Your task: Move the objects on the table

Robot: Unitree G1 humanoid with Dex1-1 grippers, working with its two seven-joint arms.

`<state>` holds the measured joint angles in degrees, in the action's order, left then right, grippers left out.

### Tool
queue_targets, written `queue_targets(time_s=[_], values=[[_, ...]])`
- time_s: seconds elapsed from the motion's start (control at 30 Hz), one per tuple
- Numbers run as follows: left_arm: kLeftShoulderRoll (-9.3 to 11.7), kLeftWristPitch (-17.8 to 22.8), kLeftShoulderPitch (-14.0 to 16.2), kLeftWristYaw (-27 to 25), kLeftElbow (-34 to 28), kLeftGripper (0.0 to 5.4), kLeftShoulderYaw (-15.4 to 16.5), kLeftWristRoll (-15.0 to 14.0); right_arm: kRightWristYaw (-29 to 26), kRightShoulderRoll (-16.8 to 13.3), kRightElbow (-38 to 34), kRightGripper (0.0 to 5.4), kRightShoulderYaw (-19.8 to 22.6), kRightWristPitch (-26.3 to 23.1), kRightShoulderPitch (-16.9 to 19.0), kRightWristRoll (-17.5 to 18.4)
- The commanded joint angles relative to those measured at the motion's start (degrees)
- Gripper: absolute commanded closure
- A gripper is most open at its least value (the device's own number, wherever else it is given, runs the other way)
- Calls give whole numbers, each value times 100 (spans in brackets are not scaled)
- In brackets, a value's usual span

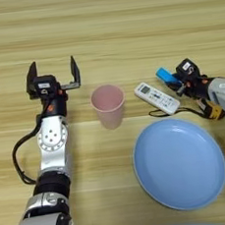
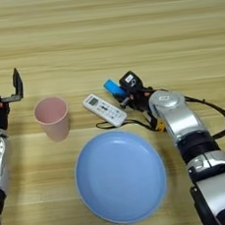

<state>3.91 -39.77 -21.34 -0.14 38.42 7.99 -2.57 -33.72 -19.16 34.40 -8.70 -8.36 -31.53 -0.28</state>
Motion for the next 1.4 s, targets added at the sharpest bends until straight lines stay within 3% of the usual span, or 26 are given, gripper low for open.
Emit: queue_targets(time_s=[0.03, 0.57, 1.03, 1.4], values=[[1, -36, -43, 28, -37, 0, -21, 49, 124, 73, 475, 400, -2, 187, -265, -146], [1, -40, -36, 28, -49, 0, -24, 52, 144, 106, 1202, 400, -7, 535, -426, -366], [-3, -31, -26, 35, -77, 0, -28, 58, 145, 119, 924, 231, 48, 676, -346, -304], [-9, -31, -26, 41, -81, 0, -37, 64, -131, 213, -589, 131, 182, 1147, 61, 128]])
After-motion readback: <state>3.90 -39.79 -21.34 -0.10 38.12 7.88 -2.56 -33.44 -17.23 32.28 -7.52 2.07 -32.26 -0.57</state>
